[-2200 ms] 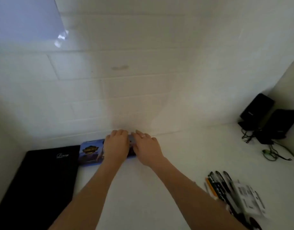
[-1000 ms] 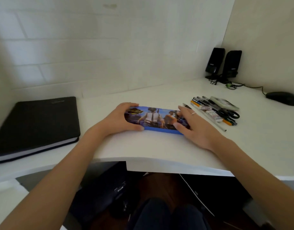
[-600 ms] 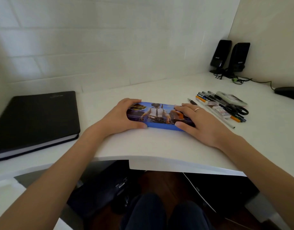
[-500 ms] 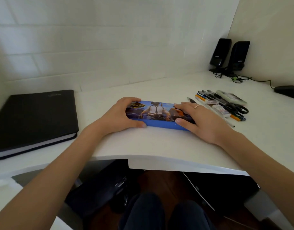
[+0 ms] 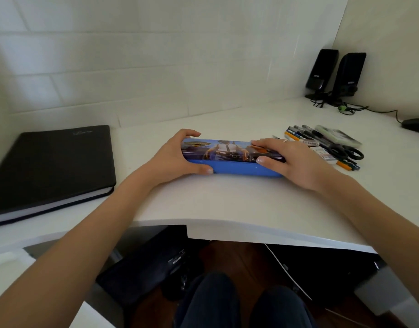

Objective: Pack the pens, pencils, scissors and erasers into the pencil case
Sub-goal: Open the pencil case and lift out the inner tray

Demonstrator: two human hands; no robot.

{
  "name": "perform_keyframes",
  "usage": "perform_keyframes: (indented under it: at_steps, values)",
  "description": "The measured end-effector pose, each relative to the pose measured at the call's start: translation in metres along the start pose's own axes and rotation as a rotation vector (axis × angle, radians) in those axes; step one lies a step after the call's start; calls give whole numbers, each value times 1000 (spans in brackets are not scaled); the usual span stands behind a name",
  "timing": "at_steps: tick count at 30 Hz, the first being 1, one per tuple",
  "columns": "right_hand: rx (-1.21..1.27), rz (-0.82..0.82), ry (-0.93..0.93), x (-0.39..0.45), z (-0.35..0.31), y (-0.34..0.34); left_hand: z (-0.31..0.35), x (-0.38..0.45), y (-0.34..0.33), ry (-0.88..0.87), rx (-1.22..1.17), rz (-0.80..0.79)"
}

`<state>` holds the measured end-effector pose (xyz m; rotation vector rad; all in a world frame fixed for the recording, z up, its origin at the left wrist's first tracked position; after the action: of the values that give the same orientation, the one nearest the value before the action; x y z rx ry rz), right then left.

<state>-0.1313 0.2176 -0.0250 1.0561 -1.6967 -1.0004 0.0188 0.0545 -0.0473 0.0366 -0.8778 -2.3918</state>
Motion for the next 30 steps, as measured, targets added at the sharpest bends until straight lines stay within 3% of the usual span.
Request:
perform_keyframes:
  at_steps: [5, 8, 12, 17, 22, 27, 30]
  values:
    - [192, 50, -34, -1, 4, 3, -6, -1, 3, 27, -120, -60]
    - [325, 175, -48, -1, 8, 13, -7, -1, 5, 35, -120, -16]
    - [507, 432, -187, 0, 28, 32, -9, -1, 0, 64, -156, -28]
    - [774, 496, -408, 18, 60, 29, -4, -2, -3, 55, -105, -29]
    - [558, 564, -512, 25, 72, 20, 4, -2, -2, 44, 171, 31]
    - [369, 408, -524, 31, 73, 11, 0, 1, -17, 20, 360, -67]
    - [286, 319, -517, 32, 68, 7, -1, 2, -15, 38, 336, -55]
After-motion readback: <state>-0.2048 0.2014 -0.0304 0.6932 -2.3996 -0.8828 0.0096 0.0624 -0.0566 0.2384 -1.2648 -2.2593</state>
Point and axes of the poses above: each hand's wrist, its own x-axis towards the middle knuckle, its own y-axis out of the back of the hand, z = x × y, the point moved 10 cm from there along x, towards the middle knuckle, and after that the axes turned 3 degrees about -z, right-handed, at the moved point
